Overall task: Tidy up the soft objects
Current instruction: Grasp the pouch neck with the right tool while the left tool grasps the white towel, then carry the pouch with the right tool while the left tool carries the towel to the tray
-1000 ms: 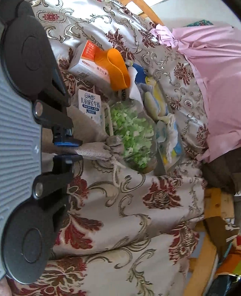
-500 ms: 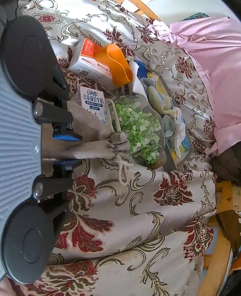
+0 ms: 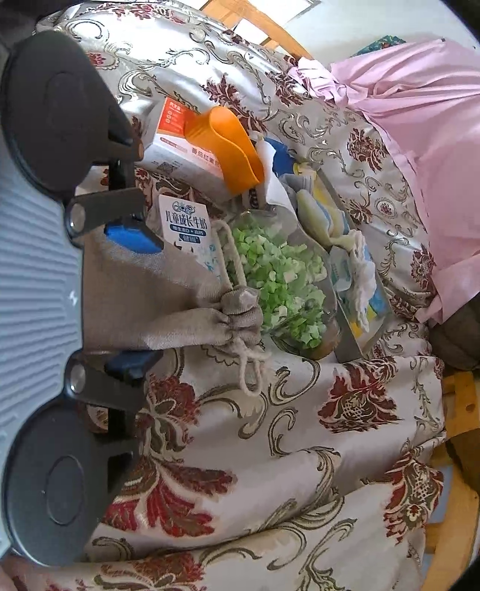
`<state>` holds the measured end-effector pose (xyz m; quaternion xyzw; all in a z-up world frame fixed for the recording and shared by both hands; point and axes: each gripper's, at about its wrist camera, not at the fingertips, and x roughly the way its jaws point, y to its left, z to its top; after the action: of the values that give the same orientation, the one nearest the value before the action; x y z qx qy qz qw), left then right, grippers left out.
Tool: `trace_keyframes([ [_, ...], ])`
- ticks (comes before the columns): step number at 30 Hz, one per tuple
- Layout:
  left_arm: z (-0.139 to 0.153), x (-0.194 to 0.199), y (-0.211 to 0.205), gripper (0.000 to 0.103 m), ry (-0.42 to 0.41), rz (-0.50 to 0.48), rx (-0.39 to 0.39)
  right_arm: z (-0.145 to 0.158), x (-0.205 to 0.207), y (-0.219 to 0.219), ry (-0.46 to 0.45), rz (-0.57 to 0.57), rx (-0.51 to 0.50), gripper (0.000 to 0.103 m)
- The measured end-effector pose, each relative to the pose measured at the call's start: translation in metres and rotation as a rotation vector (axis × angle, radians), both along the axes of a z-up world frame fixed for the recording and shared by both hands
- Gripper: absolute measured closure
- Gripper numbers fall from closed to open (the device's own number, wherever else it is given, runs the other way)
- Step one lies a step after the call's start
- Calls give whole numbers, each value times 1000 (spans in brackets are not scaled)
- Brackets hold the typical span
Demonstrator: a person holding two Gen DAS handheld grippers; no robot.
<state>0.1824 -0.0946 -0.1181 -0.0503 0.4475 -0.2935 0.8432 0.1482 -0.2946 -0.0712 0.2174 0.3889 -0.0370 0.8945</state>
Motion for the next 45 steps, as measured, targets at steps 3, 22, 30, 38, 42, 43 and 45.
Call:
trace_keyframes([
  [3, -3, 2, -2, 31, 0, 24, 0, -4, 5, 2, 4, 6, 15, 38],
  [22, 3, -8, 13, 35, -4, 93, -19, -11, 6, 27, 66, 53, -164, 82],
  [30, 4, -9, 14, 35, -9, 100, -20, -10, 7, 17, 45, 66, -67, 79],
  [38, 12, -10, 16, 36, -32, 109, -24, -4, 2, 24, 12, 88, -106, 93],
  [42, 22, -14, 17, 39, -48, 115, -25, 4, -5, 24, -49, 95, -105, 94],
  [43, 23, -14, 17, 39, -49, 117, -21, 6, -8, 25, -64, 98, -112, 94],
  [45, 24, -16, 17, 39, -47, 121, -19, 11, -12, 26, -96, 104, -130, 95],
])
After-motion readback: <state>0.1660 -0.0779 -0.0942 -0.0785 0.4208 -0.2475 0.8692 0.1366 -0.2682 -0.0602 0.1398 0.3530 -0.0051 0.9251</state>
